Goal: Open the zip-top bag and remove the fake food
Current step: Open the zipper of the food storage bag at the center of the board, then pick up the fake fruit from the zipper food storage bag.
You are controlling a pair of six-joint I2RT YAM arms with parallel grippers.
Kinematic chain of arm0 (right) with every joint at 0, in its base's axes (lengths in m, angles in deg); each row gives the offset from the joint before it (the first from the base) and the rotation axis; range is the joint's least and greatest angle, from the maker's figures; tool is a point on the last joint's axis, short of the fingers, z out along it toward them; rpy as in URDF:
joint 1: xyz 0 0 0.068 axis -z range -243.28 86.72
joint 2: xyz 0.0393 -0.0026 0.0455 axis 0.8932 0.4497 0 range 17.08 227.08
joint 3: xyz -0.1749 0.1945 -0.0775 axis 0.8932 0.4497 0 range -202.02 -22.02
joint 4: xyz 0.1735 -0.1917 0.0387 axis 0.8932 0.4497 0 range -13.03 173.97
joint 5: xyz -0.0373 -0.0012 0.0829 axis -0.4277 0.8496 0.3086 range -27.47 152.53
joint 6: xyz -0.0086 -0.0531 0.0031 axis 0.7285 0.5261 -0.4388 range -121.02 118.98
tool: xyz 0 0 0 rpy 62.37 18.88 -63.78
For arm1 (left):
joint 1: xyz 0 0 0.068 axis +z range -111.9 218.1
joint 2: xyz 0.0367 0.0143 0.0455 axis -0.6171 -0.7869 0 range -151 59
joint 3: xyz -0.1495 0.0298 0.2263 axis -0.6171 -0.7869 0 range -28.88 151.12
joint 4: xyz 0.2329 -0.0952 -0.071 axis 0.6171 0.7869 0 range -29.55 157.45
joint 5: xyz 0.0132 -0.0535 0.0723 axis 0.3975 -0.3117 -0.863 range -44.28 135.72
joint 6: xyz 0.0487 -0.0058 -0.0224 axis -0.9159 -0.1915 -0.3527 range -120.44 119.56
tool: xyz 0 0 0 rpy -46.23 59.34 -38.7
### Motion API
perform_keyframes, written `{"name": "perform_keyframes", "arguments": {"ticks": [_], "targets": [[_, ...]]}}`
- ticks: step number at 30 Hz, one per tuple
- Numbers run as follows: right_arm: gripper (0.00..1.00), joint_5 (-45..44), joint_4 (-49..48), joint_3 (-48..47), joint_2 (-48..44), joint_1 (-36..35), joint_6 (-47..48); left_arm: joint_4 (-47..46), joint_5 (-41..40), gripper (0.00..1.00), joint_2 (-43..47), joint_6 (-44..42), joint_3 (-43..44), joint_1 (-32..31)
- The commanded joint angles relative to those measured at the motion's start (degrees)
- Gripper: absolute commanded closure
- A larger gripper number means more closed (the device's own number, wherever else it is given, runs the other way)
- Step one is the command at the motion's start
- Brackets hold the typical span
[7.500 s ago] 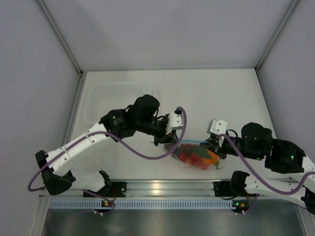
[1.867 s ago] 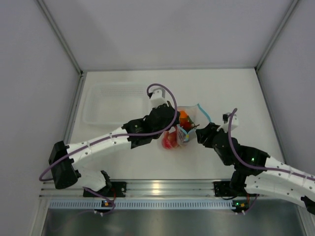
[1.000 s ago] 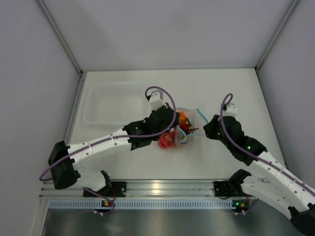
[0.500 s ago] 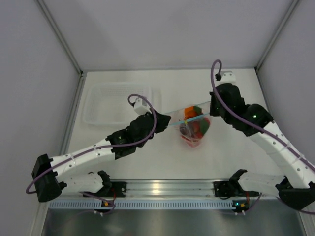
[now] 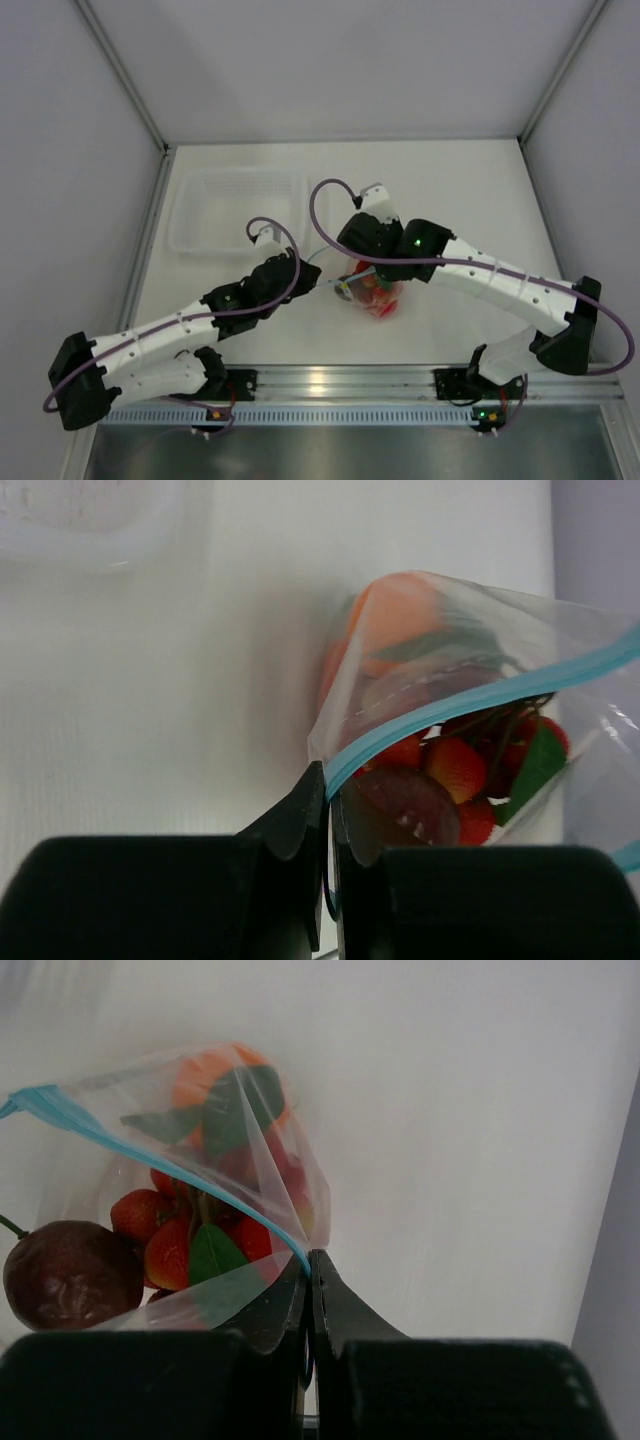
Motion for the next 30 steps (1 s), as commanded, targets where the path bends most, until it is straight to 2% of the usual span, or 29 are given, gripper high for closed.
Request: {"name": "perform_keyframes", "arguments": {"ticks": [1,5,6,9,11,14,16,21,23,24,27,30], "targets": [[1.00,-0.3,-3.7,-1.2,0.0,-0.7,-1.0,-0.2,2.2,0.88,6.7,-3.2,0.0,0.0],[1.00,3.1,-7.6,-3.3,0.1,-0.6,-0.5,3.5,4.7,0.72,10.1,-8.2,3.3,0.1],[1.00,2.9,-6.6,-4.3,1.0,-0.6,-0.6,5.2,5.6,0.63,10.2,-8.4,4.9,0.0],[1.00,1.3,-5.1,-7.1,2.9,-0.6,-2.2,7.4,8.6,0.47,9.8,-9.5,6.9,0.0],[1.00,1.0,-5.3,-7.7,3.3,-0.6,-2.9,8.7,9.8,0.45,9.0,-10.7,8.5,-0.3],[1.00,0.9,-6.1,-7.7,3.8,-0.6,-3.5,11.8,9.0,0.45,7.3,-13.8,12.4,-2.3],[1.00,0.7,-6.1,-7.7,4.2,-0.6,-3.8,15.4,5.3,0.45,6.1,-14.6,15.9,-5.1],[1.00,-2.0,-8.4,-5.6,2.8,-0.7,-6.4,16.2,-1.0,0.46,3.2,-14.1,20.9,-12.0],[1.00,-2.0,-11.4,-2.7,1.1,-0.7,-7.1,15.9,-2.7,0.54,2.0,-11.1,22.2,-13.2],[1.00,-2.1,-14.3,-0.2,-1.1,-0.8,-7.5,15.9,-3.2,0.64,1.0,-9.7,22.3,-13.2],[1.00,-2.1,-18.3,3.2,-4.9,-1.0,-9.2,15.9,-6.5,0.74,-0.8,-4.3,21.4,-13.3],[1.00,-2.9,-20.8,6.2,-7.1,-1.3,-10.9,15.9,-9.0,0.69,-2.9,0.1,20.9,-13.3]]}}
